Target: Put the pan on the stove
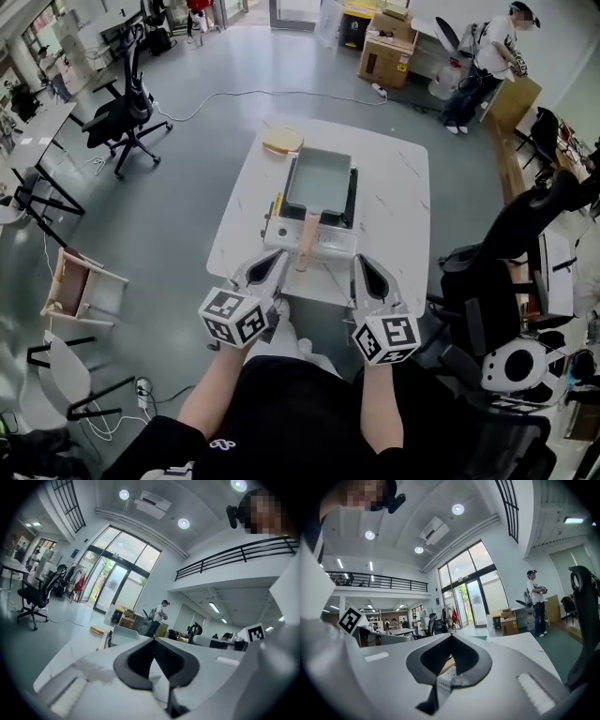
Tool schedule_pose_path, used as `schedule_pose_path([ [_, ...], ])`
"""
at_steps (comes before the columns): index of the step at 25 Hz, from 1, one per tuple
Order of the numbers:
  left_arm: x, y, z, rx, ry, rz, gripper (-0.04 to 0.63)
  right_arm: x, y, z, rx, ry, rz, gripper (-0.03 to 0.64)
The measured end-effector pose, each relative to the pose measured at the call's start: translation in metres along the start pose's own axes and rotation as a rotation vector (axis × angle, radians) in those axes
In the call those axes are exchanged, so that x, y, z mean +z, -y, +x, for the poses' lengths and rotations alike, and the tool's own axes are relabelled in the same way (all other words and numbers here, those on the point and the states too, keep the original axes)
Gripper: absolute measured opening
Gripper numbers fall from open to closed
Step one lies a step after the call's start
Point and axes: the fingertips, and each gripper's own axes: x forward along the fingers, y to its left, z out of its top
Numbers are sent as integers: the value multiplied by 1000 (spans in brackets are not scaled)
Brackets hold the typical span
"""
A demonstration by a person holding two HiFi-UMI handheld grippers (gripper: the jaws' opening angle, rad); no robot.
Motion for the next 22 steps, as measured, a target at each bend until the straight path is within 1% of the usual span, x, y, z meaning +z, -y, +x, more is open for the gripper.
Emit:
schedule_pose_path([
  [9, -1, 6, -4, 2, -3, 11, 0, 1, 3, -15, -14, 7, -5, -12],
  [17, 2, 5, -6, 5, 0, 20, 0, 0, 4, -14, -17, 14, 3, -11],
  [22, 6, 1, -8, 21, 25, 11, 0, -1, 1, -9, -6, 13, 8, -11],
])
